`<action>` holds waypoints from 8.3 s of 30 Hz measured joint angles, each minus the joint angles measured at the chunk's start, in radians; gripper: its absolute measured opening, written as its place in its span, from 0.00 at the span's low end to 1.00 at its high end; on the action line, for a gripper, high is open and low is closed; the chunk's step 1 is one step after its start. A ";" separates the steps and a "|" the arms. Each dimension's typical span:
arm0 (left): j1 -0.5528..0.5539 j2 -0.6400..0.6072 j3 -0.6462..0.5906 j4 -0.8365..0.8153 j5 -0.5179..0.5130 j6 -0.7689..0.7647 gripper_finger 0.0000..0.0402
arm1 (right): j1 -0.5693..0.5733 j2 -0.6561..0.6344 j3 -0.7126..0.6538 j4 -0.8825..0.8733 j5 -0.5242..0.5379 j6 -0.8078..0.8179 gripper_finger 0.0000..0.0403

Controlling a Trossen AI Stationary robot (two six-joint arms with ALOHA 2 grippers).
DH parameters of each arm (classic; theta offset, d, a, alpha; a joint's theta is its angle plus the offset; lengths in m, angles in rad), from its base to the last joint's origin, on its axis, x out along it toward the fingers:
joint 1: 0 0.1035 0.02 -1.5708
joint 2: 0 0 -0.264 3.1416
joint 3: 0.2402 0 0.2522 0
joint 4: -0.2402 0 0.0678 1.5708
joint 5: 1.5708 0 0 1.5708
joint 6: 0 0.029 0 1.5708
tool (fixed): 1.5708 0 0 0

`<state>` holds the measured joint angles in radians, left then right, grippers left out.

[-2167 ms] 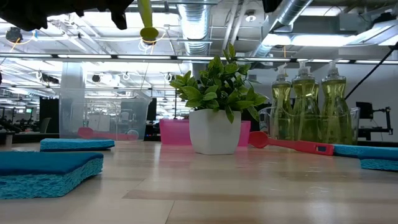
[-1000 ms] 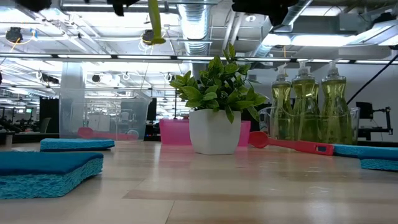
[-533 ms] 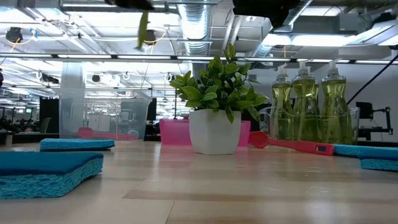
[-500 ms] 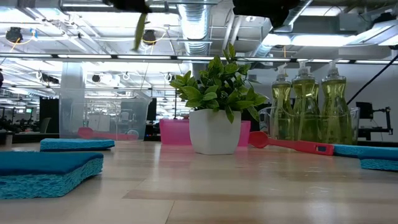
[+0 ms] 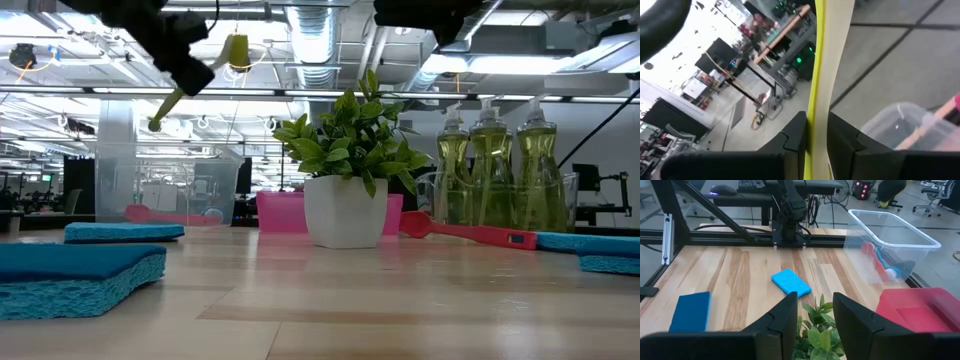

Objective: Pick & Place Kitchen Sink Supplies
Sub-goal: Put the green dish brush into the left transparent bin, then put the red dish brush into the left transparent bin

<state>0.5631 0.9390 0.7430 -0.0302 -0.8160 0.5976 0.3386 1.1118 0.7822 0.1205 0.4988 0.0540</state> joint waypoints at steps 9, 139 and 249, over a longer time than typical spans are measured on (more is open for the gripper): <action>0.073 0.033 -0.057 -0.012 0.129 0.000 0.15 | 0.000 0.000 0.000 -0.019 0.000 0.000 0.29; -0.815 -0.060 -0.660 0.914 0.735 -0.737 0.43 | -0.262 0.187 -0.068 -0.764 0.023 0.616 0.51; -0.815 -0.059 -0.659 0.906 0.735 -0.764 0.43 | -0.346 0.380 -0.070 -0.483 -0.129 0.819 0.13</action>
<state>-0.2518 0.8799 0.0841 0.8761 -0.0807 -0.1661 -0.0072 1.4915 0.7120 -0.3625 0.3698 0.8734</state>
